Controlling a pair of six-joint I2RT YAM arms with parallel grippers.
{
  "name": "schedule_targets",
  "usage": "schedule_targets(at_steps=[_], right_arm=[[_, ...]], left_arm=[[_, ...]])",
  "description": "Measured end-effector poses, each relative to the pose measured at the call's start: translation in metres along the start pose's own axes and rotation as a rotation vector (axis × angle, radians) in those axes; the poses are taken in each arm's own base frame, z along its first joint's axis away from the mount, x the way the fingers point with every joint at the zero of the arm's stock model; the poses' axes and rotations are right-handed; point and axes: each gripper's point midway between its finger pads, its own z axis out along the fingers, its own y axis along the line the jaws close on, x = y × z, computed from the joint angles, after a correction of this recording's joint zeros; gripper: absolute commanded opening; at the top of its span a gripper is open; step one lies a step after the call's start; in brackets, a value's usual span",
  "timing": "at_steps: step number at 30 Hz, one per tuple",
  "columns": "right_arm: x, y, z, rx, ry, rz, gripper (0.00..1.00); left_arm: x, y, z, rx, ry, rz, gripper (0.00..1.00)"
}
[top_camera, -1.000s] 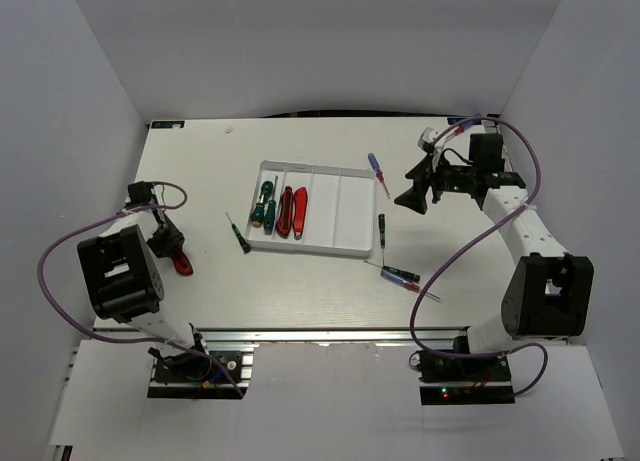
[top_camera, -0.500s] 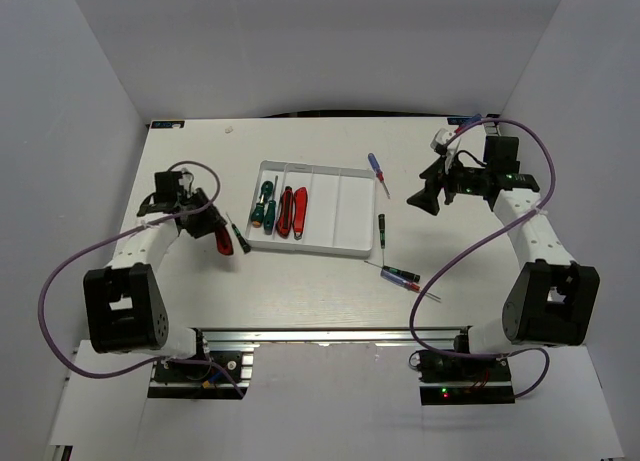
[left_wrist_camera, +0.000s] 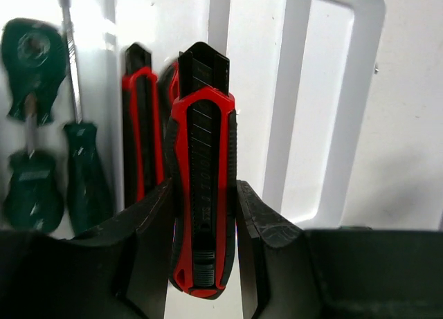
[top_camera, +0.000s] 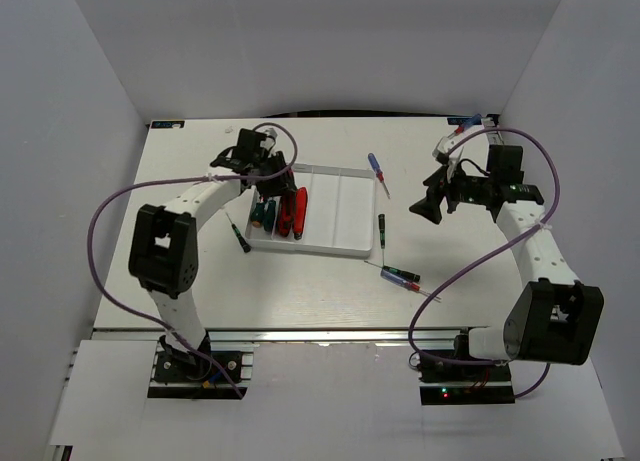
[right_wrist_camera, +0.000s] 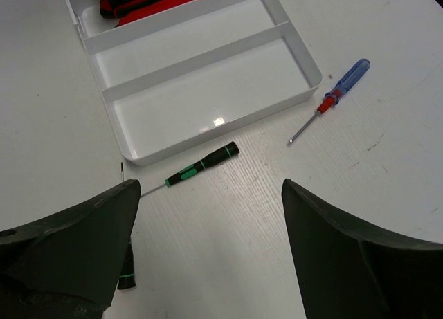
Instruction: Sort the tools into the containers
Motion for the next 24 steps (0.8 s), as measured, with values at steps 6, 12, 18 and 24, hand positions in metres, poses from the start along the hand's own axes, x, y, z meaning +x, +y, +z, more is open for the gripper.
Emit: schedule_targets(at_steps=[6, 12, 18, 24], right_arm=[[0.007, 0.008, -0.005, 0.013, 0.017, 0.011, 0.89], [0.008, 0.010, -0.006, 0.016, 0.020, 0.012, 0.89], [0.011, 0.011, -0.007, 0.012, 0.028, 0.006, 0.90], [0.021, 0.021, -0.009, -0.025, 0.060, -0.002, 0.90]], left_arm=[[0.010, 0.001, 0.042, -0.056, 0.061, 0.060, 0.07], [0.022, 0.008, 0.052, -0.113, 0.102, 0.094, 0.35], [0.021, 0.009, 0.051, -0.138, 0.094, 0.115, 0.54], [0.019, 0.007, 0.049, -0.136, 0.088, 0.119, 0.64]])
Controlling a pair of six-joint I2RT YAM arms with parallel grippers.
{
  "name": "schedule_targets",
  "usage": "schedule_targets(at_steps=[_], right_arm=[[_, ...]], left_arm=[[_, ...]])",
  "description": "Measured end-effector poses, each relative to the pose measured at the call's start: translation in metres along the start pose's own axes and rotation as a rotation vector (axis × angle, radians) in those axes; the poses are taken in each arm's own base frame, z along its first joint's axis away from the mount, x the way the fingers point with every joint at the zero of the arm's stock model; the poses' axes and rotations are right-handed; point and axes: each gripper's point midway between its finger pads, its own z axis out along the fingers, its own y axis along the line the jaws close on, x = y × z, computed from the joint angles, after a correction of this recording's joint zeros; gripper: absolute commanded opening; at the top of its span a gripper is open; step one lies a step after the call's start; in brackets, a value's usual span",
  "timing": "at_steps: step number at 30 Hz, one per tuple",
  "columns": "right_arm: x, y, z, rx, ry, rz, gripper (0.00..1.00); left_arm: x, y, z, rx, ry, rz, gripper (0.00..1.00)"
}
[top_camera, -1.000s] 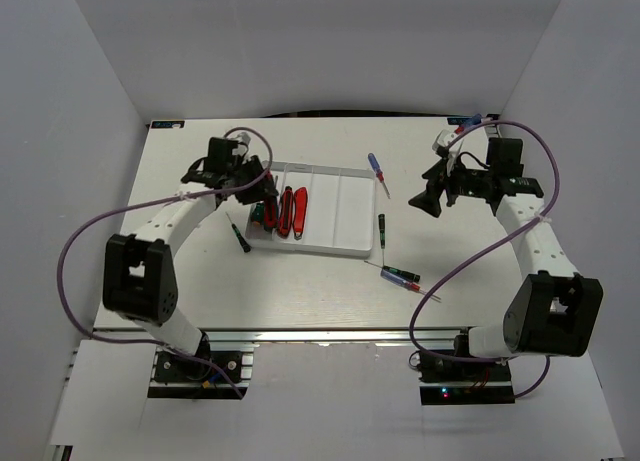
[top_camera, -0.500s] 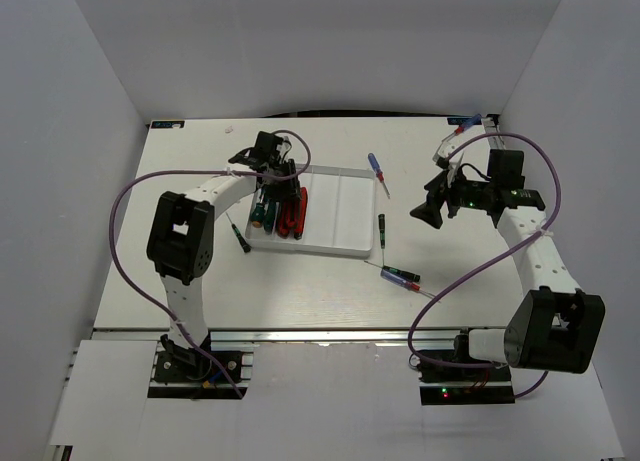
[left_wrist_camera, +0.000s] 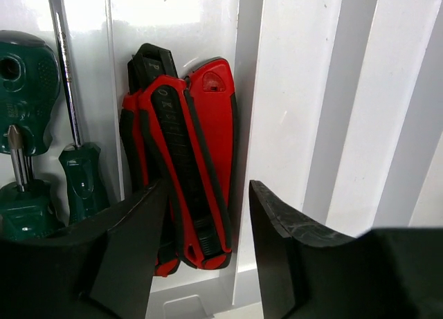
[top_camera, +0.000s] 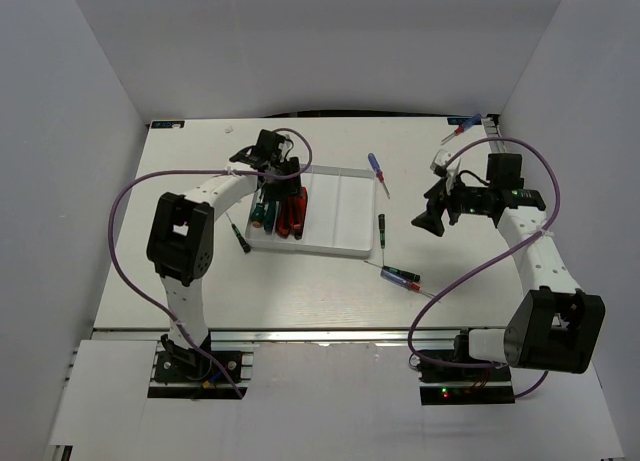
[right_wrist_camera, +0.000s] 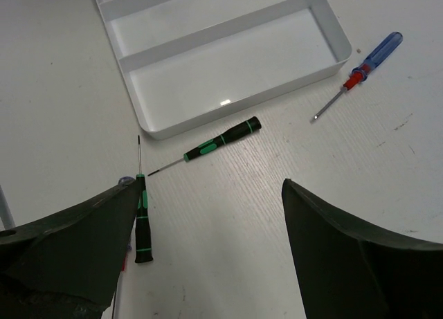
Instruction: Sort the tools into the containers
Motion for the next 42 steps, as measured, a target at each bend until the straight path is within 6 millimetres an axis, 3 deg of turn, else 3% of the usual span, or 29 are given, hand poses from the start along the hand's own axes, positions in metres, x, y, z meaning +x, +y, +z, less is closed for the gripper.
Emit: schedule_targets(at_steps=[6, 9, 15, 19, 23, 26, 31, 36, 42], right_arm=[[0.010, 0.008, -0.002, -0.029, 0.034, -0.023, 0.89], [0.012, 0.006, -0.003, -0.015, 0.051, -0.053, 0.90], [-0.014, -0.024, -0.022, 0.190, 0.037, -0.189, 0.89], [-0.023, -0.047, -0.019, 0.223, 0.040, -0.160, 0.90], [-0.016, -0.063, -0.004, 0.183, 0.060, -0.085, 0.89], [0.003, -0.050, 0.010, 0.115, 0.111, -0.020, 0.84], [0.027, 0.000, 0.033, -0.072, 0.201, -0.034, 0.77], [0.067, 0.039, 0.032, -0.220, 0.281, -0.089, 0.73], [0.101, 0.060, 0.033, -0.271, 0.364, -0.087, 0.64]], left_arm=[[-0.009, -0.006, -0.013, 0.016, -0.032, 0.004, 0.72], [-0.019, -0.013, -0.029, 0.033, -0.072, 0.006, 0.79], [-0.025, -0.021, -0.097, 0.086, -0.211, 0.011, 0.98], [-0.021, -0.017, -0.145, 0.131, -0.324, -0.001, 0.98], [-0.013, 0.007, -0.171, 0.137, -0.399, -0.047, 0.98], [0.002, 0.036, -0.173, 0.115, -0.409, -0.107, 0.98], [0.035, 0.083, -0.167, 0.046, -0.377, -0.212, 0.98], [0.050, 0.094, -0.168, 0.033, -0.368, -0.245, 0.98], [0.049, 0.096, -0.170, 0.032, -0.375, -0.254, 0.98]])
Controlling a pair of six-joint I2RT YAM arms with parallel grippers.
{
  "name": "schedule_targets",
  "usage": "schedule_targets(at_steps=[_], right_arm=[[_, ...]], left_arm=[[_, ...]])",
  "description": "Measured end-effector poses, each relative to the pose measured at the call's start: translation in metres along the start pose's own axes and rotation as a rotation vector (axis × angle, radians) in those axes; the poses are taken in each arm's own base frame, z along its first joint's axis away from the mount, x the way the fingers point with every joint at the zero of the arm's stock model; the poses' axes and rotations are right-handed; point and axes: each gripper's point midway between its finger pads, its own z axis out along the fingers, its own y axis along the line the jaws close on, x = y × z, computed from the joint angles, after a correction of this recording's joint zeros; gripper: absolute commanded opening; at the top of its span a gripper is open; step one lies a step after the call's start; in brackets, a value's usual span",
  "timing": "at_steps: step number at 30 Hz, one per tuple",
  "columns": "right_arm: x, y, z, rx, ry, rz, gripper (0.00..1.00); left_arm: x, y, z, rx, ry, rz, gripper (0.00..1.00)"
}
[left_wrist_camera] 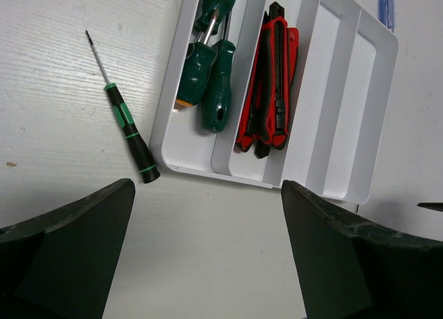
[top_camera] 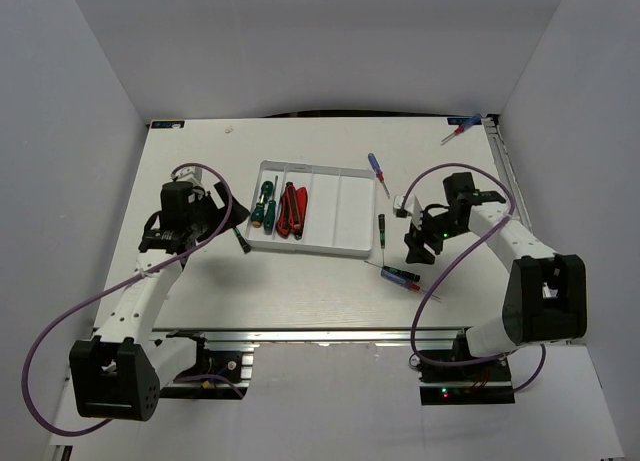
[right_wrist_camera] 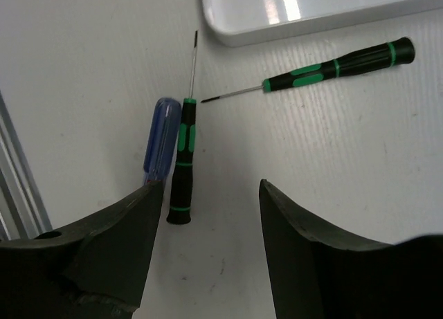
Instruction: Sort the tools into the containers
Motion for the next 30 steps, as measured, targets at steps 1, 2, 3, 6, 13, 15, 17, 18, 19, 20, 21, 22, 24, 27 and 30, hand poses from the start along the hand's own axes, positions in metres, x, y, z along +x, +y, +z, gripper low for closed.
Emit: schedule_targets(at_steps=[1, 2, 3, 6, 13, 15, 17, 18, 19, 20, 21, 22, 24, 27, 30], right_arm=[[-0.001, -0.001, 0.003, 0.011, 0.009, 0.029, 0.64], [-0.003, -0.005, 0.006, 0.034, 0.010, 0.050, 0.64], [-0.006, -0.009, 0.008, 0.057, 0.012, 0.071, 0.65], [-0.018, -0.025, 0.016, 0.148, -0.001, 0.177, 0.66], [-0.021, -0.056, 0.038, 0.362, 0.005, 0.506, 0.67], [-0.018, -0.064, 0.042, 0.419, 0.006, 0.603, 0.67], [-0.014, -0.068, 0.045, 0.458, 0.009, 0.679, 0.68], [-0.012, -0.069, 0.047, 0.474, 0.010, 0.715, 0.68], [-0.011, -0.070, 0.049, 0.485, 0.011, 0.744, 0.68], [-0.009, -0.071, 0.051, 0.498, 0.014, 0.775, 0.68], [-0.008, -0.072, 0.052, 0.506, 0.017, 0.801, 0.68], [-0.007, -0.073, 0.055, 0.513, 0.021, 0.821, 0.68], [-0.008, -0.074, 0.060, 0.522, 0.029, 0.855, 0.68], [-0.010, -0.077, 0.069, 0.527, 0.037, 0.893, 0.68], [-0.010, -0.080, 0.076, 0.537, 0.046, 0.925, 0.66]], left_arm=[[0.000, 0.000, 0.000, -0.001, -0.001, -0.003, 0.98], [0.000, 0.001, 0.000, -0.002, 0.000, -0.005, 0.98], [0.000, 0.001, 0.000, -0.002, 0.000, -0.006, 0.98], [0.002, 0.003, 0.001, -0.006, 0.005, -0.011, 0.98], [0.004, 0.003, -0.001, -0.007, 0.005, -0.016, 0.98], [0.004, 0.003, -0.003, -0.005, -0.001, -0.017, 0.98], [0.006, 0.003, -0.005, -0.005, -0.001, -0.017, 0.98], [0.006, 0.004, -0.006, -0.008, -0.001, -0.018, 0.98], [0.006, 0.004, -0.006, -0.009, 0.000, -0.018, 0.98], [0.007, 0.004, -0.006, -0.010, -0.001, -0.018, 0.98], [0.007, 0.004, -0.006, -0.011, 0.000, -0.019, 0.98], [0.007, 0.005, -0.006, -0.014, 0.001, -0.021, 0.98], [0.008, 0.006, -0.007, -0.017, 0.006, -0.024, 0.98], [0.009, 0.006, -0.007, -0.019, 0.007, -0.029, 0.98], [0.009, 0.007, -0.007, -0.026, 0.008, -0.035, 0.98]])
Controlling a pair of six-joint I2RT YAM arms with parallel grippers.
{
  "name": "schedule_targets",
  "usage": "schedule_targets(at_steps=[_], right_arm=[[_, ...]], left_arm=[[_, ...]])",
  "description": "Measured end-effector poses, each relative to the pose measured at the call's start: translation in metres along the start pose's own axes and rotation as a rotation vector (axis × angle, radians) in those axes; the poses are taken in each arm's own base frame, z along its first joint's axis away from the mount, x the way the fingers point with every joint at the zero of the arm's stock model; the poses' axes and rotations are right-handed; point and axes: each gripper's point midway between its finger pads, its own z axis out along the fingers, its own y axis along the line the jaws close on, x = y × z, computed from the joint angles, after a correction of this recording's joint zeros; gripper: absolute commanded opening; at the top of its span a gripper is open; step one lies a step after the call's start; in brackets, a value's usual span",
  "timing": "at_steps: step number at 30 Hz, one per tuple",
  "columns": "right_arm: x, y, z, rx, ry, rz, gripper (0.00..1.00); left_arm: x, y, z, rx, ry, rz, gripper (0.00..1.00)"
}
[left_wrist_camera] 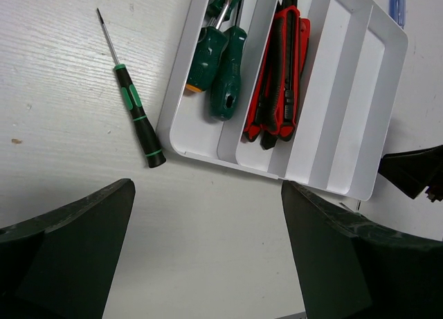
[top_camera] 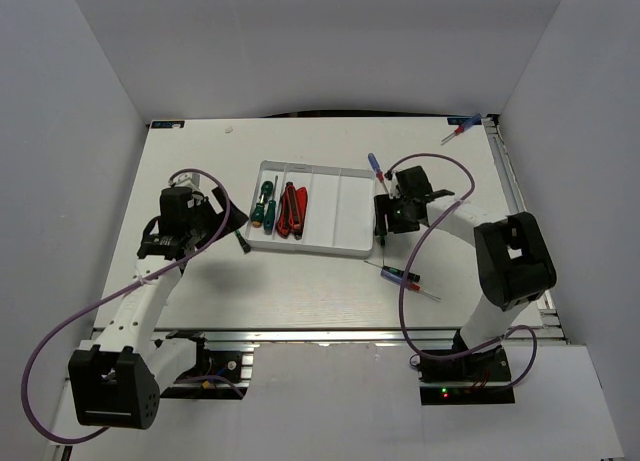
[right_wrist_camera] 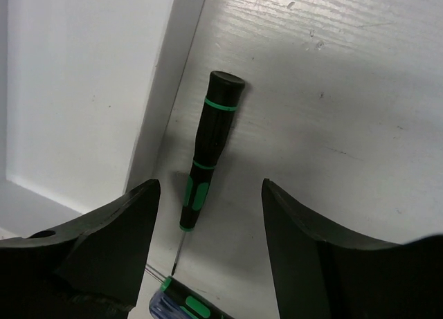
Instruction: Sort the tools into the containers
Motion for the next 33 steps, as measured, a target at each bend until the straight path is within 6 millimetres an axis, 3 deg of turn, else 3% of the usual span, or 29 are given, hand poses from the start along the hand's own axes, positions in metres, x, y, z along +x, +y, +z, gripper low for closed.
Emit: schedule_targets(at_steps=[13, 21, 30, 33], right_arm=[[0.000, -0.019, 0.012, 0.156, 0.018, 0.042, 0.40], [-0.001, -0.031, 0.011, 0.168, 0.017, 0.061, 0.11], [-0.024, -0.074, 0.005, 0.181, -0.049, 0.101, 0.00], [-0.037, -0.070, -0.008, 0.138, -0.094, 0.065, 0.00]], left_arm=[[0.003, 0.005, -0.002, -0.023, 0.008, -0.011, 0.98], [0.004, 0.005, -0.002, -0.024, 0.009, -0.011, 0.98], [0.015, 0.012, -0.001, -0.038, 0.031, -0.017, 0.98], [0.016, 0.013, 0.000, -0.038, 0.031, -0.020, 0.98]])
